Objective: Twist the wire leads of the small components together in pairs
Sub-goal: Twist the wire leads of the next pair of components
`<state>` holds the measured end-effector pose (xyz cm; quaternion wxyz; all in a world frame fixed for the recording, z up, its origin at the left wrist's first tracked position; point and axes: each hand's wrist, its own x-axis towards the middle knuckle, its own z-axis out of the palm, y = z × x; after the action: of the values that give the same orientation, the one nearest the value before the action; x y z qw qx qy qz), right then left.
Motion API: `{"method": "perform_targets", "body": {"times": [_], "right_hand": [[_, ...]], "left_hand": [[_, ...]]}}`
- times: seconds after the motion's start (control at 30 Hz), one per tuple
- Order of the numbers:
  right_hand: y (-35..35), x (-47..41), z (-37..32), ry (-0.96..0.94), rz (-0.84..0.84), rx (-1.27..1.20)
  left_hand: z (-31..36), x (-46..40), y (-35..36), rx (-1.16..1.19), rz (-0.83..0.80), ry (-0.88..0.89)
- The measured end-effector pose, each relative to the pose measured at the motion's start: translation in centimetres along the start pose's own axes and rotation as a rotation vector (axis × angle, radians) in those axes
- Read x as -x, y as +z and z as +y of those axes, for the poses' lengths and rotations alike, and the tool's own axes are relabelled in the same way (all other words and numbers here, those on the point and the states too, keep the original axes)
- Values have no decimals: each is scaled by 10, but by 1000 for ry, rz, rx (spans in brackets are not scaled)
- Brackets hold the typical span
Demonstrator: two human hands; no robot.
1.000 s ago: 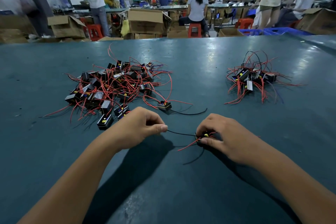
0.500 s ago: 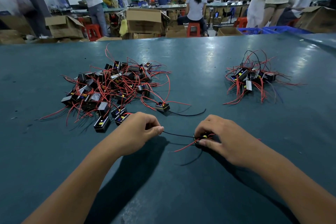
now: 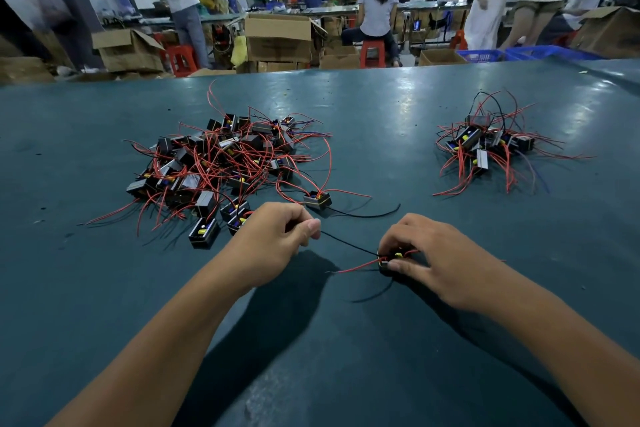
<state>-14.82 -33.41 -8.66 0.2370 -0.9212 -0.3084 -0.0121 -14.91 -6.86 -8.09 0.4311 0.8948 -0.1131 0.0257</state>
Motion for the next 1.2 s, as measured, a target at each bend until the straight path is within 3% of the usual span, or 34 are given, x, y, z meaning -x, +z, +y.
{"method": "perform_targets", "body": {"times": [0.3,0.5,0.63,0.7,0.8,0.87,0.97,1.2], "right_hand": [[-2,0,3,-34,-4,-10],[-4,0,3,-41,-8,-15],[-4,1,5,-13,-6,3],[-6,2,6,4,4,-1],[-6,0,5,6,12,3],[-5,0,4,5,6,7],[-5,0,5,-1,7,15],[-5,1,8,22,16,-27]], "left_hand": [[-1,0,-2,-38,7,33],[-5,-2,-2,55,-3,-3],[-13,-8,-13,-40,179,4],[-6,-6,-20,77,239,52],[14,3,-13,143,-3,198],[20,9,-2,-69,-154,293],[19,12,8,-451,-219,329],[13,8,-2,-279,-280,334]]}}
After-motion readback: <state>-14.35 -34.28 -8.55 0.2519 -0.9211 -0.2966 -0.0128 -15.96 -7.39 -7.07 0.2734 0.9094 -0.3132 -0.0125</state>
